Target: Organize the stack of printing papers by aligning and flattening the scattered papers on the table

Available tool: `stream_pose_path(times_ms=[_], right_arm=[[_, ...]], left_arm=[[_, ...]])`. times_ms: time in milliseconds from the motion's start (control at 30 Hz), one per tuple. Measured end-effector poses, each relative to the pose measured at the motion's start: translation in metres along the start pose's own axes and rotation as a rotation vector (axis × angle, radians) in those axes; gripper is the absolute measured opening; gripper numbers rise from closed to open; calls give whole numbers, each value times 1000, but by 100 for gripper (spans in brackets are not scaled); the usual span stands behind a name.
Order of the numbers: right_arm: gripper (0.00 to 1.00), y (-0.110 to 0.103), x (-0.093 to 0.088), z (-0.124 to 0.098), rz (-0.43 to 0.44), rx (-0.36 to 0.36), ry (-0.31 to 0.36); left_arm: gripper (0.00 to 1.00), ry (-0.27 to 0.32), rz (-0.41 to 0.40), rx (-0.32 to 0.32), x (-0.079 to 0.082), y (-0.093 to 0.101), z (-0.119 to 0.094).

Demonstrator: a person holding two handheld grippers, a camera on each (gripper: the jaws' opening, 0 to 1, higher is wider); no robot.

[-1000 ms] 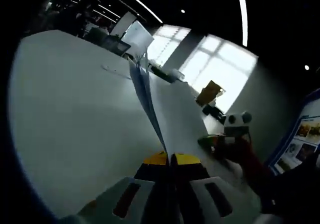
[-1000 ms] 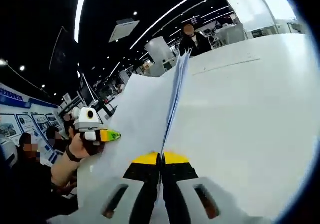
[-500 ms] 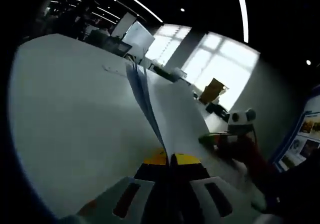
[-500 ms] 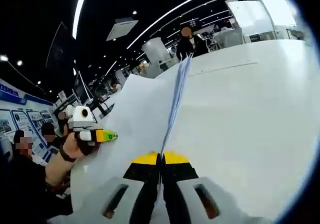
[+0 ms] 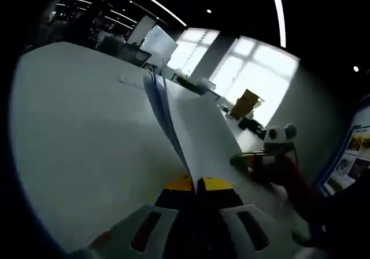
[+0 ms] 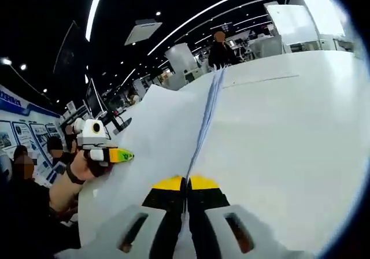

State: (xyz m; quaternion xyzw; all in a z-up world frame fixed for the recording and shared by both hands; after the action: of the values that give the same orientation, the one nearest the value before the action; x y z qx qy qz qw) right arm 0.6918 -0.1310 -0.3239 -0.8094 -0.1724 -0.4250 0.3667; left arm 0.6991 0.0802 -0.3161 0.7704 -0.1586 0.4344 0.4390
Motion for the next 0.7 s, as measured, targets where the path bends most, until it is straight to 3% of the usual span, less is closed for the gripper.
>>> stream_pose_path(times_ms=[700], right_arm=[[0,1,0,-1,-11,-5,3]], left_arm=[[8,-4,12,-2,0,0,0]])
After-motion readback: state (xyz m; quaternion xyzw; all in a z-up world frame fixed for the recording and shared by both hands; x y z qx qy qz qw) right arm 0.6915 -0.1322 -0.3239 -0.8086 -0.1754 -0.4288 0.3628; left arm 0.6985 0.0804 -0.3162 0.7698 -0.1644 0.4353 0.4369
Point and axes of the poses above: the point that each gripper's makers call its tool centre point, and the gripper's own axes: z roughly forward along the fingers, y roughly to its right, x roughly out of its top, the point moved 5 cm from there along -z, roughly backward along the fingers
